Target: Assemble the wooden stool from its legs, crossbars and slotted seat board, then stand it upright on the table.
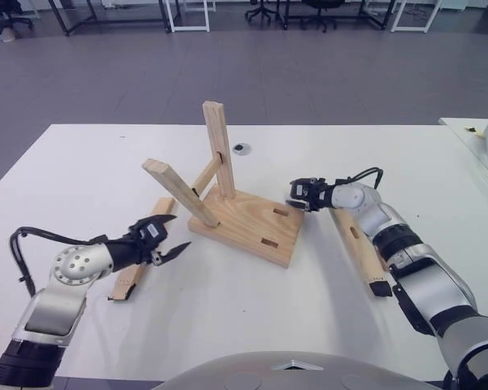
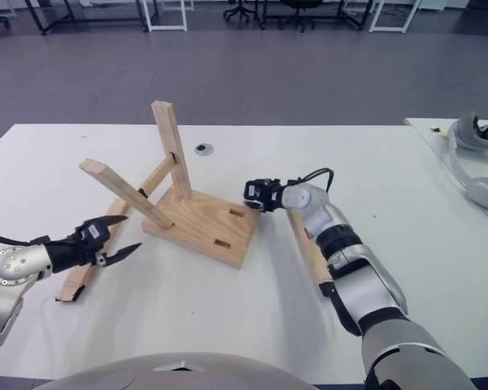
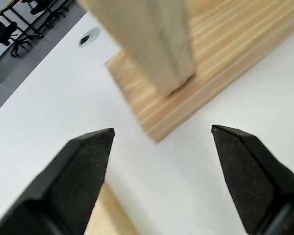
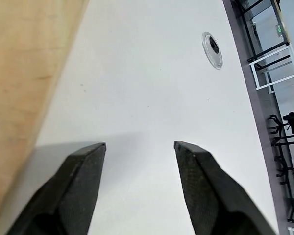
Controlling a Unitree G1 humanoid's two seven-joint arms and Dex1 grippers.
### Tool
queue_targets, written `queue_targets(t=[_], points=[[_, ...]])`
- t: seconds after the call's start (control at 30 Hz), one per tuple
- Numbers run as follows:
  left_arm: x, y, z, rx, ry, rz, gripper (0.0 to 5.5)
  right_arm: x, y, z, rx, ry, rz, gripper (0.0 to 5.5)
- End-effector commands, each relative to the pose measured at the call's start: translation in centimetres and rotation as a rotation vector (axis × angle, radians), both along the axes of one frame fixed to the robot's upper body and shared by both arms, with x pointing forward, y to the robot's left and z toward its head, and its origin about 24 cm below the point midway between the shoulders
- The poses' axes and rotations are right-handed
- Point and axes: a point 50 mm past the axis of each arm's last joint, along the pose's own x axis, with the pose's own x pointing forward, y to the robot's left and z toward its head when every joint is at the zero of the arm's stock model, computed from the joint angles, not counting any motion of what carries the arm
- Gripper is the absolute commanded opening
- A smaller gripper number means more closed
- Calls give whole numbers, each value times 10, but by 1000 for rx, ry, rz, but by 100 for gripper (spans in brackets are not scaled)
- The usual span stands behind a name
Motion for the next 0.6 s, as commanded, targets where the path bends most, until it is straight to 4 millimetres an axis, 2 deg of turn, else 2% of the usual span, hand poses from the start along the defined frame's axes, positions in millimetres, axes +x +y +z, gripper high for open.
queue_targets(t=[0.03,0.13,0.17,0.3,0.4,0.47,0.6], points=[[-15,-14,-21,124,170,-71,366,4,5,3,-12,-13,51,261],[-10,-20,-48,126,268,-57,366,-2,2,-1,-10,35,111,261],[0,-20,-53,115,260,-25,366,-7,2,-4,-7,65,141,261],[40,-24,-53,-43,174,84,366,-27,-2,-17,3,190,231,261],[58,-38,-56,-188,156,88,366,-44,-3,-19,42,285,289,261],[64,-44,-63,-217,164,75,366,-54,-2,-15,78,335,323,261],[66,-41,-73,-198,167,65,366,-64,2,-8,102,361,347,261]])
